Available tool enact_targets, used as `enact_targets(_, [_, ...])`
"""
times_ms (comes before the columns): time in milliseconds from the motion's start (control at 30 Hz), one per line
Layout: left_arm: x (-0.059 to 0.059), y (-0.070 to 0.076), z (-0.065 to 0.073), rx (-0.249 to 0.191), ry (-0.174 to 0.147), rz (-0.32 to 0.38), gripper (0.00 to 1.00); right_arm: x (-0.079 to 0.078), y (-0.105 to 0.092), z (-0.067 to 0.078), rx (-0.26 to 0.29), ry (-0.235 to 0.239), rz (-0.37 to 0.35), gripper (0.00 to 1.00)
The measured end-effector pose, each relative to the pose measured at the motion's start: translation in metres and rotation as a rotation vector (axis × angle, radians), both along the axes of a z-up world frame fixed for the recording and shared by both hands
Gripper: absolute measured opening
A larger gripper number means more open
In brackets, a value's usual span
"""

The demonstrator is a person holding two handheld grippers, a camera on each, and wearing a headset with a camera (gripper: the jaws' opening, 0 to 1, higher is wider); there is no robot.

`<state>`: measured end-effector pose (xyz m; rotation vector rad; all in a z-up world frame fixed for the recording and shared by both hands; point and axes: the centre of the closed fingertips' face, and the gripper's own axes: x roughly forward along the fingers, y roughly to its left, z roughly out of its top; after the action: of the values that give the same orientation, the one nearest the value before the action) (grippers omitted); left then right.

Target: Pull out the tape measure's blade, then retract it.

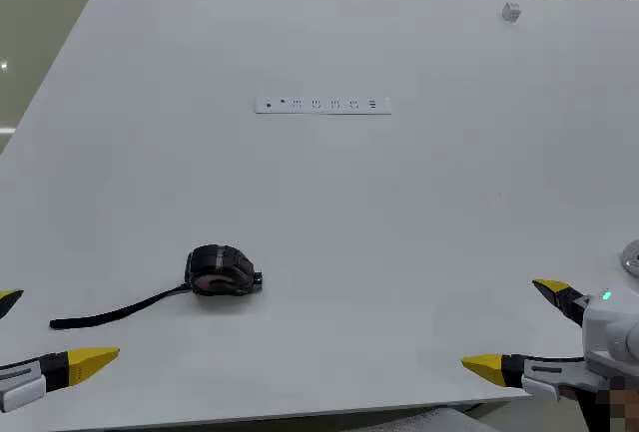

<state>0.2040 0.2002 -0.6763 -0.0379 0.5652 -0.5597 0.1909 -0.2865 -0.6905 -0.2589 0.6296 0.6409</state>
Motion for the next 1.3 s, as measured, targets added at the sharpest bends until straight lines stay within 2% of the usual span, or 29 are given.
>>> enact_targets(133, [-0.0020, 0.0025, 0.0014, 0.001, 0.001, 0.004, 1.00, -0.0004, 0.0020, -0.0021, 0.005, 0.018, -0.004, 1.00])
enact_targets(533, [-0.0036, 0.0092, 0.0015, 0.005, 0.006, 0.003, 1.00, -0.0010, 0.0018, -0.0016, -0.007, 0.014, 0.003, 1.00])
enact_targets(1300, [-0.0038, 0.0086, 0.0018, 0.006, 0.023, -0.002, 1.00, 0.0014, -0.0030, -0.0013, -0.025, 0.030, 0.006, 1.00])
